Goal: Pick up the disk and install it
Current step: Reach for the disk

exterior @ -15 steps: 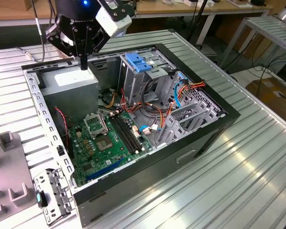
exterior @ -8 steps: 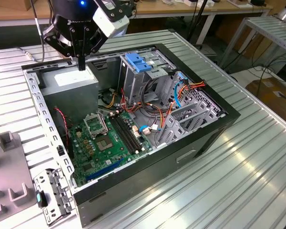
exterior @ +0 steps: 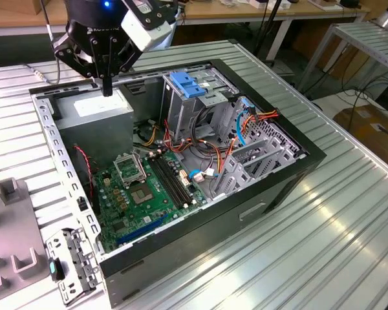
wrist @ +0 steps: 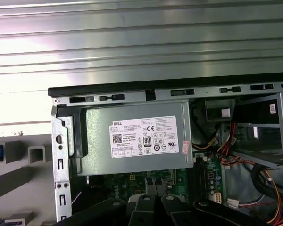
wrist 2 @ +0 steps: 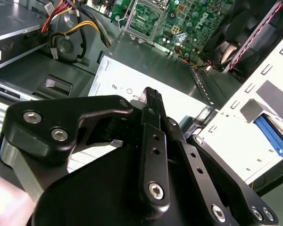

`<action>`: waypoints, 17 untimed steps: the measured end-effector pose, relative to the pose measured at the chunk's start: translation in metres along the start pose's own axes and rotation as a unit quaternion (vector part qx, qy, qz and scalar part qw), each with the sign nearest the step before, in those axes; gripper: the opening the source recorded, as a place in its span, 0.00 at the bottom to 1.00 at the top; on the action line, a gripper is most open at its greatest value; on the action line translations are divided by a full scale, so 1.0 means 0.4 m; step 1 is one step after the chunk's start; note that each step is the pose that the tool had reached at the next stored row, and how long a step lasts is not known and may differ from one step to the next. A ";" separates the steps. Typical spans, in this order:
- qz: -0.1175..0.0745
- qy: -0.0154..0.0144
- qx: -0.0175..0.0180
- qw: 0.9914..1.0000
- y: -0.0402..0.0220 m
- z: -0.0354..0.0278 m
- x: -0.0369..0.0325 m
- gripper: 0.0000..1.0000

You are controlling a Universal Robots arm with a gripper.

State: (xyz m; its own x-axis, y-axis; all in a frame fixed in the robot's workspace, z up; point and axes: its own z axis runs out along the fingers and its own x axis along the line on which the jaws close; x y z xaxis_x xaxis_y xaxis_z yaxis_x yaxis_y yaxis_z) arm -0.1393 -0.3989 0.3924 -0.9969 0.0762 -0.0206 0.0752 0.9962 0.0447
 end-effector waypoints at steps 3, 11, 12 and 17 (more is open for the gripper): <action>0.000 0.000 0.000 1.000 0.000 0.000 0.003 0.11; 0.000 0.000 0.000 1.000 -0.001 0.000 0.010 0.11; 0.000 0.000 0.000 1.000 -0.001 0.000 0.011 0.11; 0.000 0.000 0.000 1.000 -0.001 0.000 0.014 0.11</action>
State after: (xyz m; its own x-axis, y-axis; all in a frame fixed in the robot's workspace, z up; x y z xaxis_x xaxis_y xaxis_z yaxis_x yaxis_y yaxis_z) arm -0.1451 -0.3989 0.3923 -0.9969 0.0763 -0.0206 0.0753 0.9962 0.0448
